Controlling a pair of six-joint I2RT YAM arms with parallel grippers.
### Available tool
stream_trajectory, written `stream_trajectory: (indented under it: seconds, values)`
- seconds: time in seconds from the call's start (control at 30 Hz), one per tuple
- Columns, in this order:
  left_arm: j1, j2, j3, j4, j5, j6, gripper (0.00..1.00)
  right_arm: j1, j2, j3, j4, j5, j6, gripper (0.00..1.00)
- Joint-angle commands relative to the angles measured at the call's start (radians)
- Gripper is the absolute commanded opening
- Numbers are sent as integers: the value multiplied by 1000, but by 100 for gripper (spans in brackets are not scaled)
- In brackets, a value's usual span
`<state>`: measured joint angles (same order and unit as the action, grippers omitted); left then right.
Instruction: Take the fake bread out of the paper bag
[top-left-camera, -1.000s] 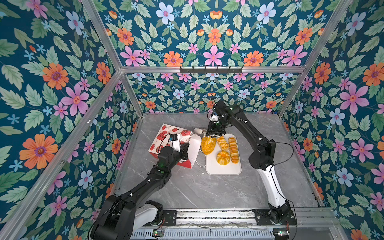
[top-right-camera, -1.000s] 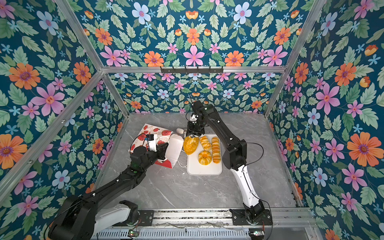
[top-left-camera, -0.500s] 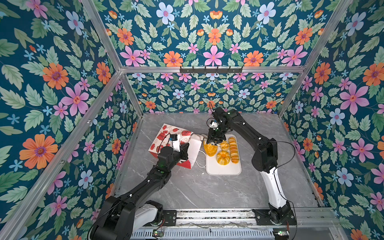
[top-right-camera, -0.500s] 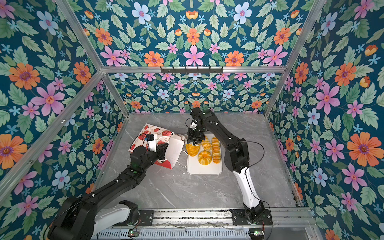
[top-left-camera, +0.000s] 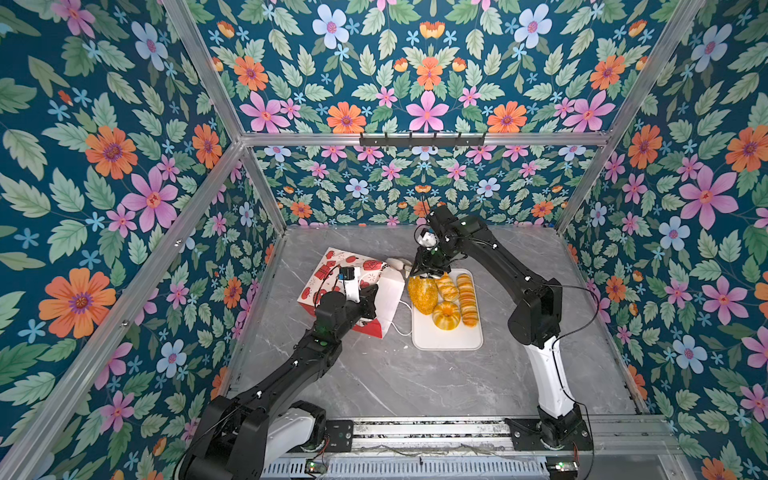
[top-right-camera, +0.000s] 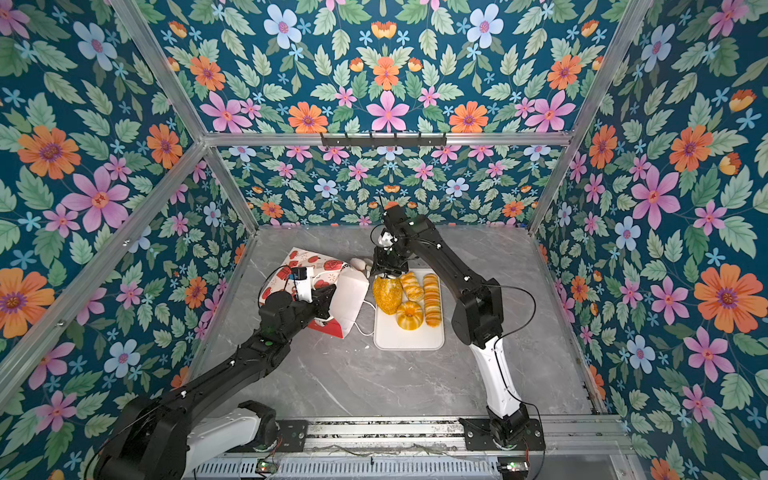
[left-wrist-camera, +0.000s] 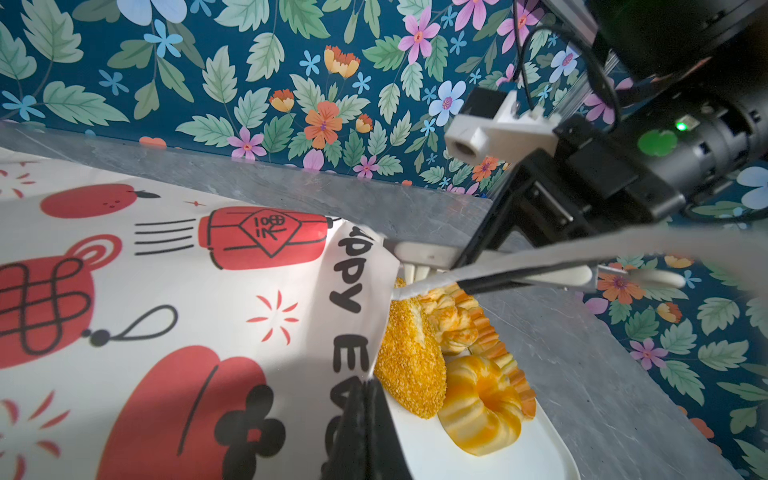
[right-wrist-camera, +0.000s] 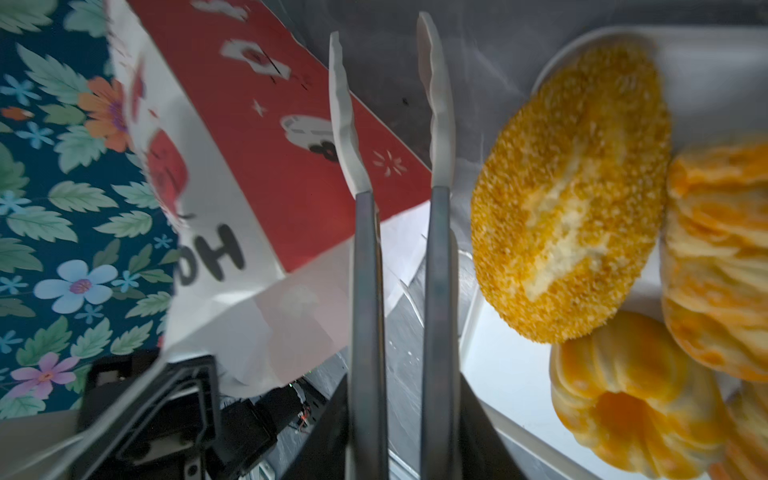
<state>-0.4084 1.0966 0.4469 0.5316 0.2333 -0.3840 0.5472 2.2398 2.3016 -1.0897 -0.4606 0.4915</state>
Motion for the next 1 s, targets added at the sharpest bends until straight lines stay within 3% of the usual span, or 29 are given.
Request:
stream_trajectory:
  seconds: [0.0, 0.13, 0.33, 0.57, 0.73, 0.97]
  values:
    - [-1, -14, 14, -15, -3, 20, 0, -11, -23, 12, 113, 48, 18, 35]
    - [-1, -37, 29, -56, -12, 30, 0, -13, -95, -23, 79, 124, -47, 34]
    - [-1, -67, 71, -140, -23, 52, 0, 19, -446, -475, 174, 221, -113, 34]
    - [-1, -63, 127, -246, -17, 85, 0, 190, -811, -843, 206, 332, -171, 34]
    - [-1, -65, 147, -320, -42, 110, 0, 300, -881, -967, 318, 318, -165, 34]
    - [-1, -114, 168, -405, -24, 150, 0, 312, -816, -1076, 516, 317, -167, 33]
